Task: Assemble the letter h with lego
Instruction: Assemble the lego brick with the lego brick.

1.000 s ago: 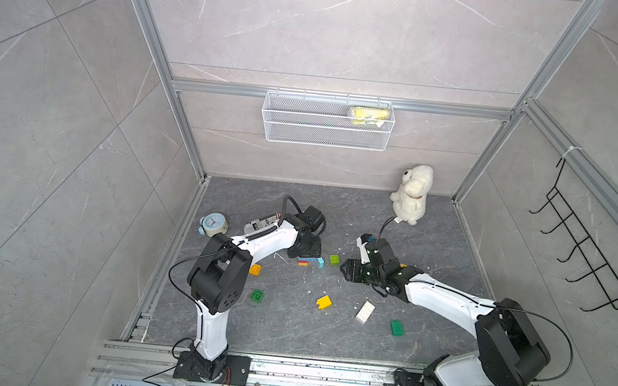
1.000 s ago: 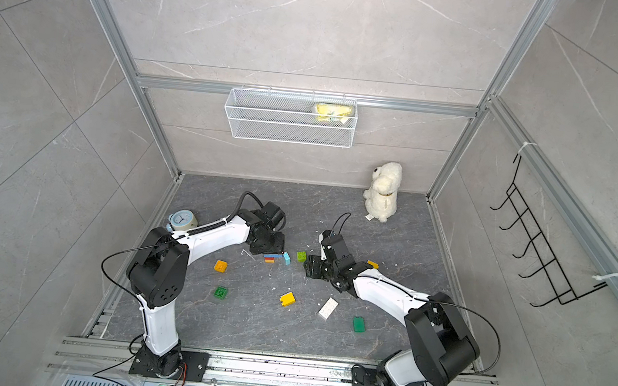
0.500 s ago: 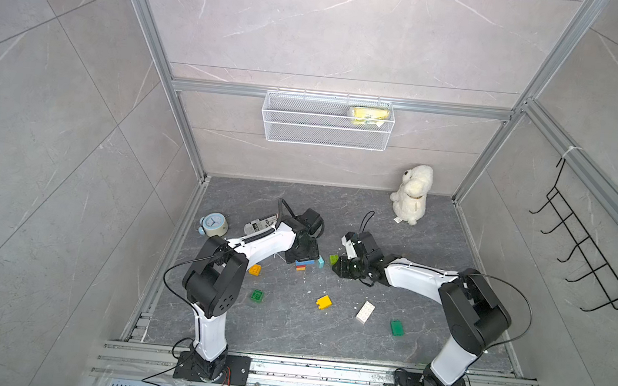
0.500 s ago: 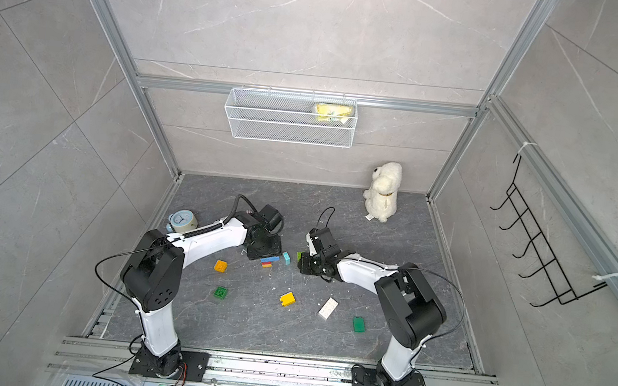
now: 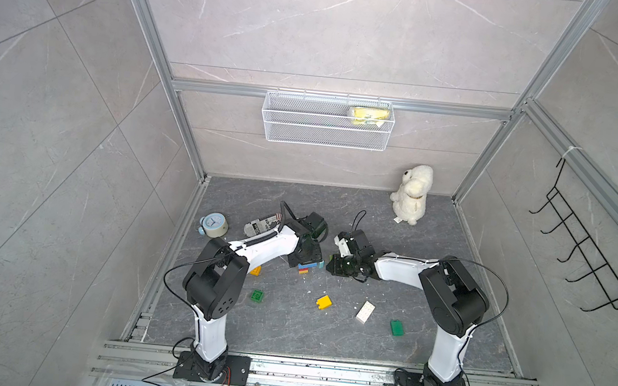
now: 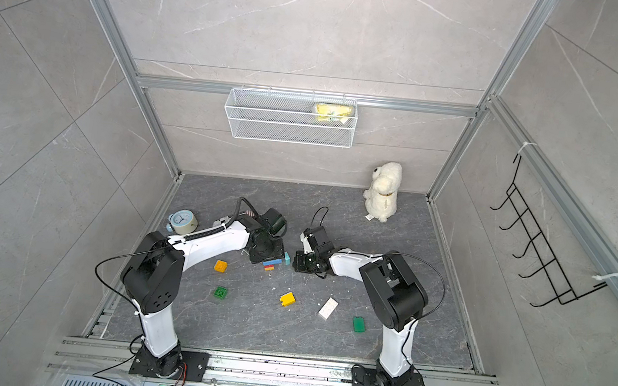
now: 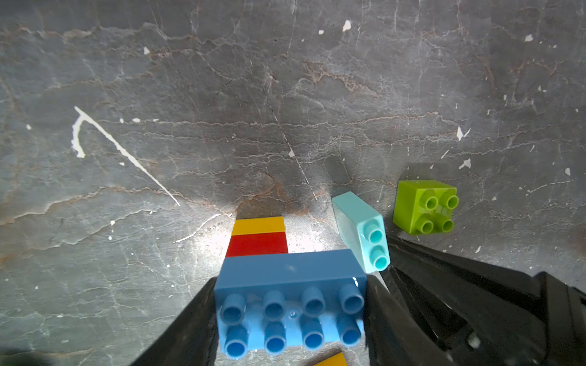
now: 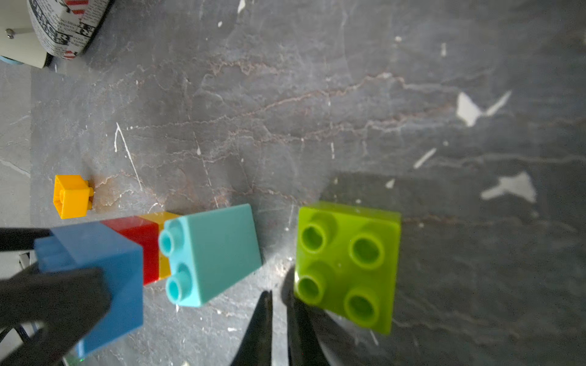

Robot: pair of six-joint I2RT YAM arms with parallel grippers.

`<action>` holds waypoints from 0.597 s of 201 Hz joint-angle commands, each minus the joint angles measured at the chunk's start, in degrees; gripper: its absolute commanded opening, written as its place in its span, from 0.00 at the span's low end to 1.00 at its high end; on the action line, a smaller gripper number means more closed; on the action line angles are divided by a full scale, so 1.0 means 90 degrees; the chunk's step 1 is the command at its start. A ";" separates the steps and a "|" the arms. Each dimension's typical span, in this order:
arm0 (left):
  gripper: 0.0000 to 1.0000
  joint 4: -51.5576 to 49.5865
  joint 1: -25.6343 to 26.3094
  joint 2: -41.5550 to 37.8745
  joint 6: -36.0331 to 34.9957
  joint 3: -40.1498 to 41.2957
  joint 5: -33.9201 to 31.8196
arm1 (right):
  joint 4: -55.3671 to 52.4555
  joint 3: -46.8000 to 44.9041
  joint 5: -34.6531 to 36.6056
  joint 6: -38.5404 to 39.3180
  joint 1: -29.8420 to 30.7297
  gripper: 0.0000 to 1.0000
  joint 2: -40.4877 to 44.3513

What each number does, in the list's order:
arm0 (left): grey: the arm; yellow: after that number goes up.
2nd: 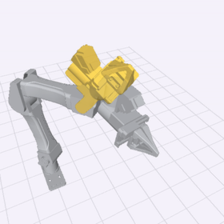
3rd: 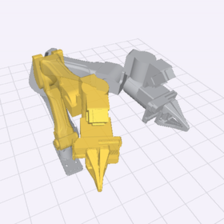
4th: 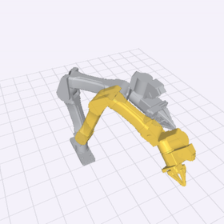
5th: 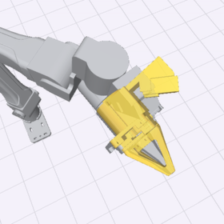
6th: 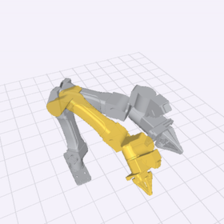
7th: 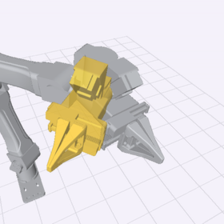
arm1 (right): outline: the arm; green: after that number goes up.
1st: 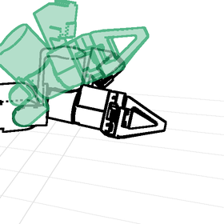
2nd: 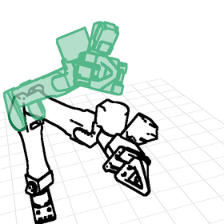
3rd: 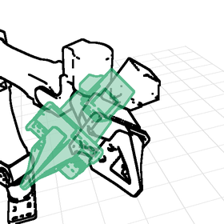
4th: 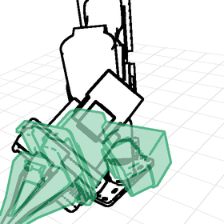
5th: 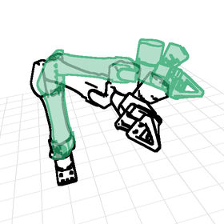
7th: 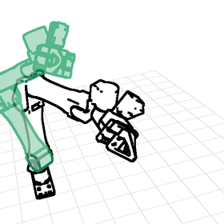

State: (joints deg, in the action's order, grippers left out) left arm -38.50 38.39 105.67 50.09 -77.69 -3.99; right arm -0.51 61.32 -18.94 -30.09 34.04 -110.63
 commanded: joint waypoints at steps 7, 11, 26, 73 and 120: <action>0.00 -0.0156 0.0029 0.0048 0.0119 -0.0341 0.0013 | 0.0039 0.0292 -0.0018 -0.0090 -0.0037 0.13 -0.0414; 0.00 -0.0156 0.0029 0.0068 0.0117 -0.0372 0.0021 | 0.0029 0.0315 -0.0029 -0.0078 -0.0037 0.13 -0.0439; 0.00 -0.0175 0.0031 0.0118 0.0114 -0.0448 0.0019 | 0.0032 0.0316 -0.0035 -0.0063 -0.0042 0.13 -0.0482; 0.00 -0.0384 0.0030 0.0374 0.0042 -0.0850 0.0070 | 0.0169 0.0297 -0.0302 -0.0186 -0.0039 0.12 -0.0569; 0.00 -0.0702 0.0029 0.0560 -0.0150 -0.1126 0.0082 | 0.0314 0.0186 -0.0474 -0.0368 -0.0042 0.12 -0.0492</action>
State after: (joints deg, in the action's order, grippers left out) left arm -41.15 38.39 110.08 50.37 -85.03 -3.92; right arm 2.87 63.70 -22.20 -32.01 33.71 -113.93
